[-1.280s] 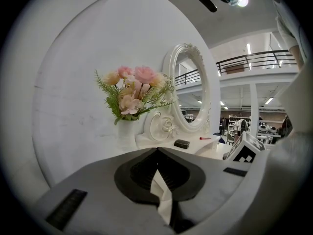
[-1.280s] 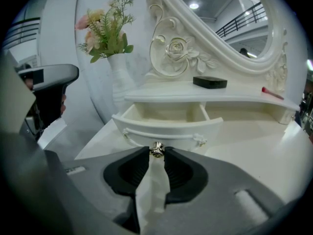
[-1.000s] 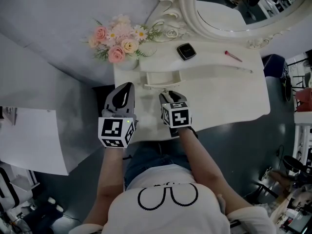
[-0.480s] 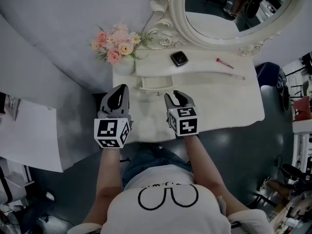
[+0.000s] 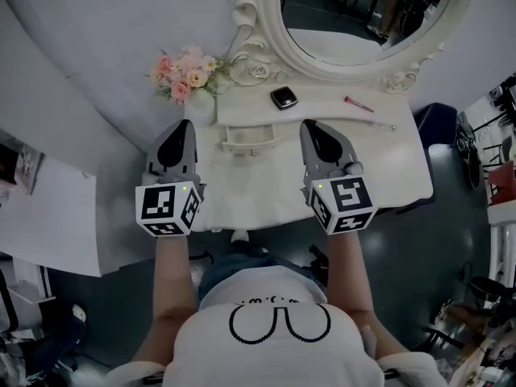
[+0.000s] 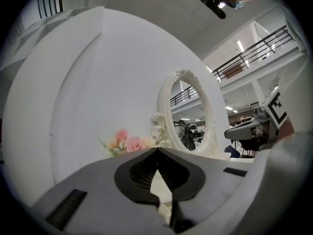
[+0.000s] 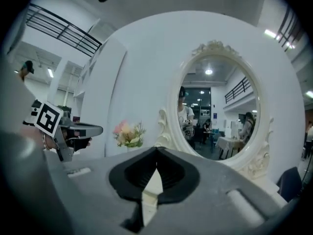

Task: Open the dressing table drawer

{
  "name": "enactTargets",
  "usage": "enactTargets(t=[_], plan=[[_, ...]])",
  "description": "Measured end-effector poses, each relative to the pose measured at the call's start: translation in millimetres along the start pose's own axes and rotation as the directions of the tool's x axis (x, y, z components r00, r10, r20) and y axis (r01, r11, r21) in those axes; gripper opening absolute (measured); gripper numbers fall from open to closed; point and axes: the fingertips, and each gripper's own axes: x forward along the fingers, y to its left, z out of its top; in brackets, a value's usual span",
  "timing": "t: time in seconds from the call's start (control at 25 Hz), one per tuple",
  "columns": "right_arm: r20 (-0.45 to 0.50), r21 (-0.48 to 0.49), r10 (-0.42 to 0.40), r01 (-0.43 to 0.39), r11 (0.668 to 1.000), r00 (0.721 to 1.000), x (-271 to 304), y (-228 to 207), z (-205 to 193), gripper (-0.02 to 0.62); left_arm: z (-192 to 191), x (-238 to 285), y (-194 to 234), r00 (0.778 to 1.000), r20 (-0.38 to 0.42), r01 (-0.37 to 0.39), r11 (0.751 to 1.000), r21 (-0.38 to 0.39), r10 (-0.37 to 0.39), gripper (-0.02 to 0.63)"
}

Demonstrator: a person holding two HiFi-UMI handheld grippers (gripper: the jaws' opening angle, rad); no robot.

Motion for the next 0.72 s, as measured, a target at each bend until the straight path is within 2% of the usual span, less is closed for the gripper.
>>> enactTargets(t=[0.2,0.28,0.72], plan=[[0.113,-0.052,-0.014,0.02,0.998,0.994,-16.7,-8.2,51.0,-0.002,55.7,-2.2,-9.6,0.995,0.095,0.002,0.994,0.11,-0.013,-0.002],[0.153,-0.073,-0.017,0.028,0.997,0.988,-19.3,-8.7,66.2,-0.002,71.0,-3.1,-10.0,0.992,0.125,-0.004,0.991,0.131,-0.013,-0.002],[0.253,-0.126,-0.025,0.059,0.99,0.967,-21.2,-6.9,94.3,-0.002,88.9,-5.4,-11.6,0.984,0.18,-0.005,0.992,0.126,-0.018,-0.002]])
